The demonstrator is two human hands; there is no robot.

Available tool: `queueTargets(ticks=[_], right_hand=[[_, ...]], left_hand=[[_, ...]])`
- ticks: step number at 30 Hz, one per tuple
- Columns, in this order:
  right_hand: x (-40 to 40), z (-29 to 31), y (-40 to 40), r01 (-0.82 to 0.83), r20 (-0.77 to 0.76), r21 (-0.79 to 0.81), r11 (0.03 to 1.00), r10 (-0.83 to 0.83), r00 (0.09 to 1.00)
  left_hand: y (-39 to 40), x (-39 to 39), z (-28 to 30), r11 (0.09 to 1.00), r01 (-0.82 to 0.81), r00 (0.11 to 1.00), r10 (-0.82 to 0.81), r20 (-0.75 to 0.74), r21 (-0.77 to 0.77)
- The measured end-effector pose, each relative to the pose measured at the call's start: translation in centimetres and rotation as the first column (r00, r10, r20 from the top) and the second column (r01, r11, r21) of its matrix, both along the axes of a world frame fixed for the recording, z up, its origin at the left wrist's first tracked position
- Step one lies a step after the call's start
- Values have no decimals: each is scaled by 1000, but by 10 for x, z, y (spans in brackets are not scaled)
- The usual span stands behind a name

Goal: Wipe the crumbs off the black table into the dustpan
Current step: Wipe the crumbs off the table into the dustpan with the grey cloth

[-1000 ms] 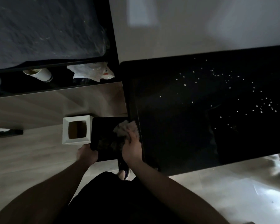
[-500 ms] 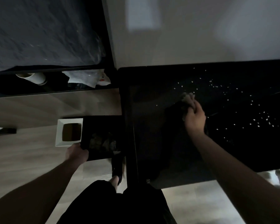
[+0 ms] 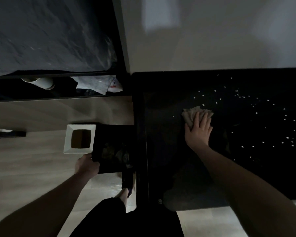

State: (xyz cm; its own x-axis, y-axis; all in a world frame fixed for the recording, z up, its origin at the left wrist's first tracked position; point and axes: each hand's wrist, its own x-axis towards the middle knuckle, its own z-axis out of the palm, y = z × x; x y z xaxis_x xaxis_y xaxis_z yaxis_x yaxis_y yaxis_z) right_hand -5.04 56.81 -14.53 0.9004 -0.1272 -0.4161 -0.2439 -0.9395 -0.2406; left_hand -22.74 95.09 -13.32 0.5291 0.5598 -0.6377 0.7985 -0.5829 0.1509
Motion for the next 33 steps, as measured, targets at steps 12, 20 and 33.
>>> queueTargets(ticks=[12,20,33], right_hand=[[-98,17,174,-449,158,568,690,444,882],[-86,45,121,-52,126,673,738,-45,991],[-66,-5,2,222,240,212,952,-271,932]], left_hand=[[-4,-8,5,996,-88,996,87,-14,-32],[6,3,6,997,-57,998,57,-10,-51],[5,24,3,1000,-4,1000,3,-20,-29]])
